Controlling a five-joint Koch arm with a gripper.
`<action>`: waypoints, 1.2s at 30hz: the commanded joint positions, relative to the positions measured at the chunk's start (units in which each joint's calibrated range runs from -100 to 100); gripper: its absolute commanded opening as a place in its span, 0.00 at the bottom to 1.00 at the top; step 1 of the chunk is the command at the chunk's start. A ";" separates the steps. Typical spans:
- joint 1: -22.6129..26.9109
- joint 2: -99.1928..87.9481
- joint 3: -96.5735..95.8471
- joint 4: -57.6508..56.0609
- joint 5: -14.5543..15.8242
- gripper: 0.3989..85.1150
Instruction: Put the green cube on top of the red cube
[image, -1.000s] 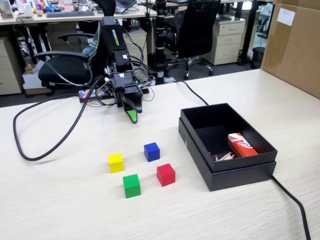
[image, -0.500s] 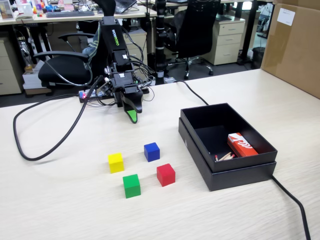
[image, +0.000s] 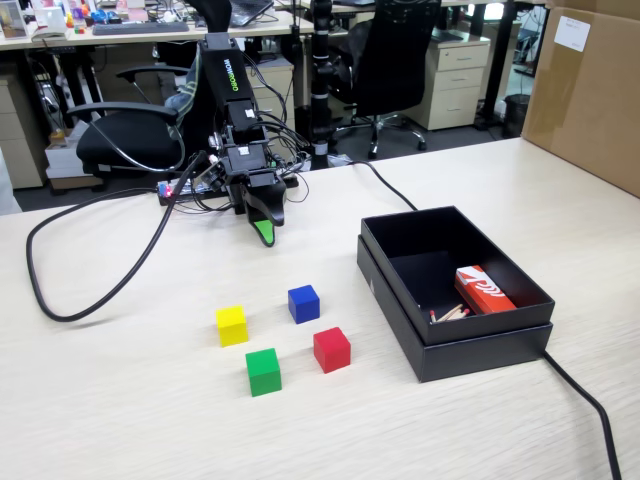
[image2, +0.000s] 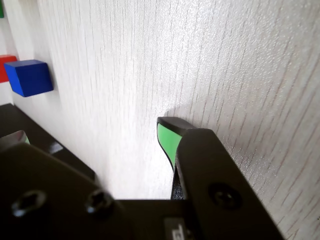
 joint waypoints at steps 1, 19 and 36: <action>0.00 0.26 -2.71 -1.84 0.20 0.58; 0.10 1.17 16.96 -17.65 0.34 0.58; -1.32 35.94 60.66 -28.19 1.76 0.55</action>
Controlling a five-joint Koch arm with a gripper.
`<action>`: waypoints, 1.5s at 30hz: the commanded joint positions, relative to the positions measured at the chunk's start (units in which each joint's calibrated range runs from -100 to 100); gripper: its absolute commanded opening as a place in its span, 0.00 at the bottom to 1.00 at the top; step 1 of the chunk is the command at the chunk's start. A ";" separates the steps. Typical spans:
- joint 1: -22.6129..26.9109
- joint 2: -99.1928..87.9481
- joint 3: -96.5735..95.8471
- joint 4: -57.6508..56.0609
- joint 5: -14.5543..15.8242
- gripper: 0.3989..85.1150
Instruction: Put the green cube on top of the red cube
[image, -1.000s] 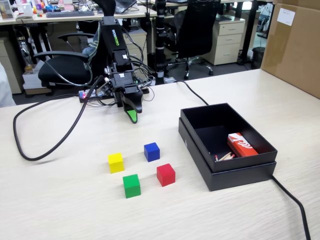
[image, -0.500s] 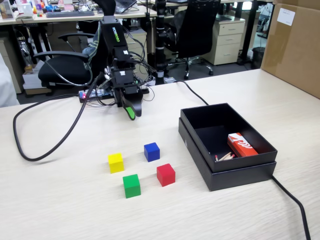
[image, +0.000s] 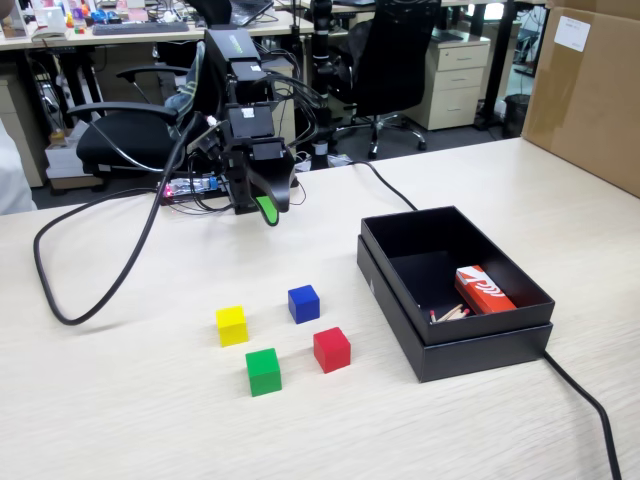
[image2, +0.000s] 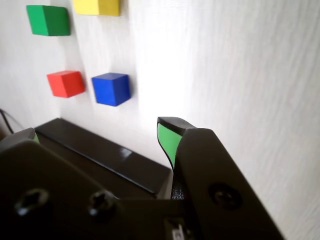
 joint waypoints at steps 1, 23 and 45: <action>-0.24 9.18 12.17 -2.37 0.44 0.55; -5.27 80.32 78.90 -13.61 0.63 0.49; -5.57 100.63 87.24 -12.91 0.54 0.49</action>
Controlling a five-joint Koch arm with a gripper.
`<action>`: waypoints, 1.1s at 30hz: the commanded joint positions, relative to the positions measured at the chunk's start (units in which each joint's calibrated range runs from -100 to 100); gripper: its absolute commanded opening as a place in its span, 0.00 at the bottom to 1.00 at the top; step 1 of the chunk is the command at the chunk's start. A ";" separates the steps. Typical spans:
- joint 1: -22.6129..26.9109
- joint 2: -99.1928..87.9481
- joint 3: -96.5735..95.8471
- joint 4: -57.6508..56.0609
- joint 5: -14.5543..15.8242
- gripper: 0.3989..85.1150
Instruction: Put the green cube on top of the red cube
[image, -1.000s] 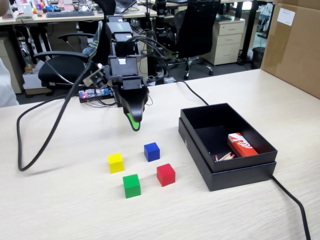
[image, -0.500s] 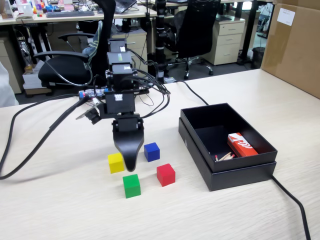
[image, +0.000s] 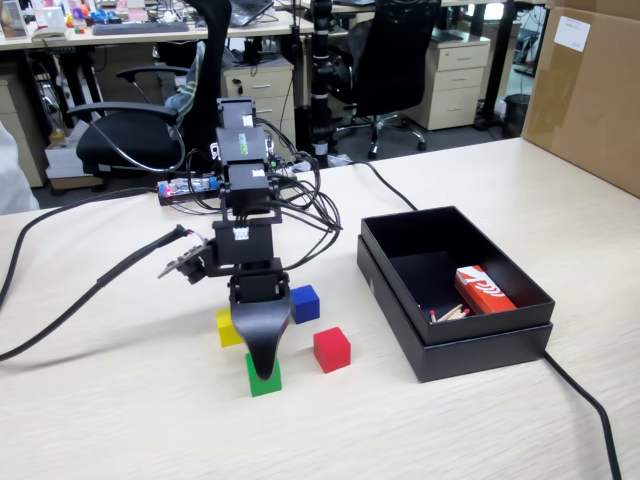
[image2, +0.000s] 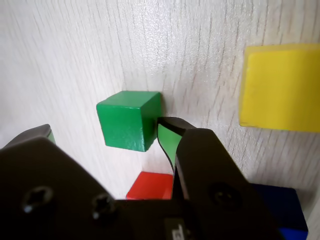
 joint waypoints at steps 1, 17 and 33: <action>-0.10 -0.77 4.91 0.40 -0.24 0.49; 0.29 1.18 4.54 0.14 -2.00 0.49; 0.34 1.64 5.09 -0.20 -2.30 0.16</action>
